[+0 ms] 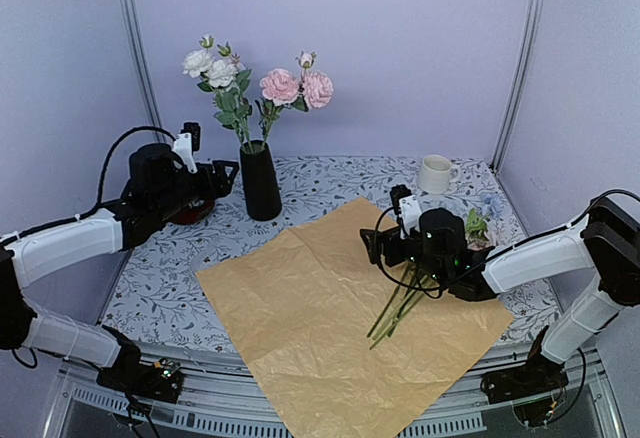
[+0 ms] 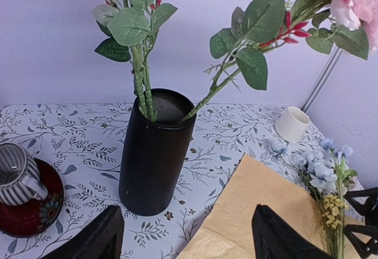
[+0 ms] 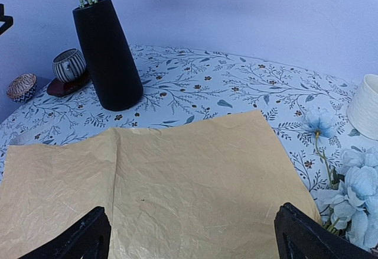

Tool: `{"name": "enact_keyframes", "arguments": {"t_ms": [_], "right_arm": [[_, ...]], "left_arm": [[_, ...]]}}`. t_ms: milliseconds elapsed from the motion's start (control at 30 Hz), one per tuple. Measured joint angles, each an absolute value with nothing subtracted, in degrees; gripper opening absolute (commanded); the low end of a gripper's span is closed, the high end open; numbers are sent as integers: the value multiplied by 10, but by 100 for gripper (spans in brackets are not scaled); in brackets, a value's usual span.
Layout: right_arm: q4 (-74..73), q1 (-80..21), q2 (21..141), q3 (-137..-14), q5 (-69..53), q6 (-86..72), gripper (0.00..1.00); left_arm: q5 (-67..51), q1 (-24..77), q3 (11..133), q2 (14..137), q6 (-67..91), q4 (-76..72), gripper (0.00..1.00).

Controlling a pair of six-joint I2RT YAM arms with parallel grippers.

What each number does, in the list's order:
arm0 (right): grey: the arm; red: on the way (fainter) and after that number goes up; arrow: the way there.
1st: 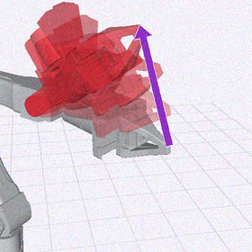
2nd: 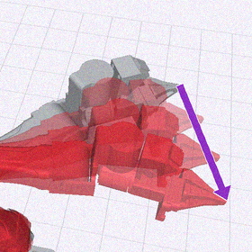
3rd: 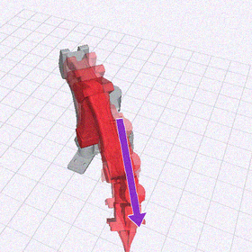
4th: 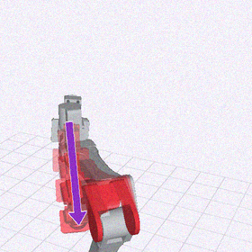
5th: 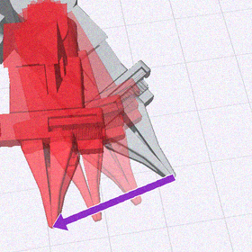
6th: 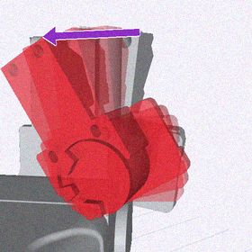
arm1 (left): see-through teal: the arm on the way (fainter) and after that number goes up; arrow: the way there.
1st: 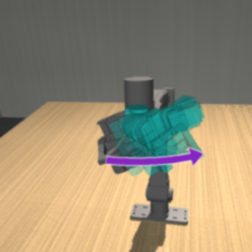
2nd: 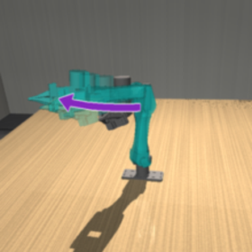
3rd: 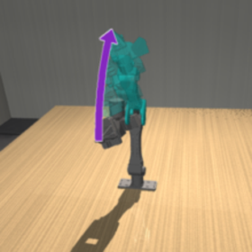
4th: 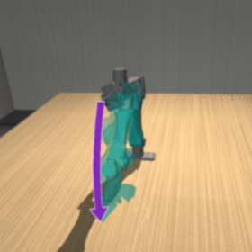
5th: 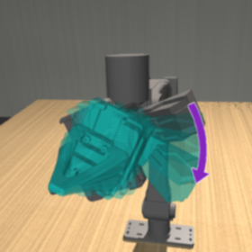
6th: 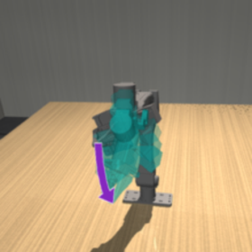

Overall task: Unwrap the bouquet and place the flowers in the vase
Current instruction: Place the fake flower in the vase, then pick up the fake flower from the flattened wrapping paper.

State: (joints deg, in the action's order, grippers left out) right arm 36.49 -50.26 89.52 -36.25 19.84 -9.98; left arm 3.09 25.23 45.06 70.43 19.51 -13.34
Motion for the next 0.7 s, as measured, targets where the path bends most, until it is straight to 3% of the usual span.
{"name": "enact_keyframes", "arguments": {"t_ms": [700], "right_arm": [[365, -510, 902, -372, 213, -91, 99]], "left_arm": [[-93, 321, 441, 836, 112, -253, 71]]}}
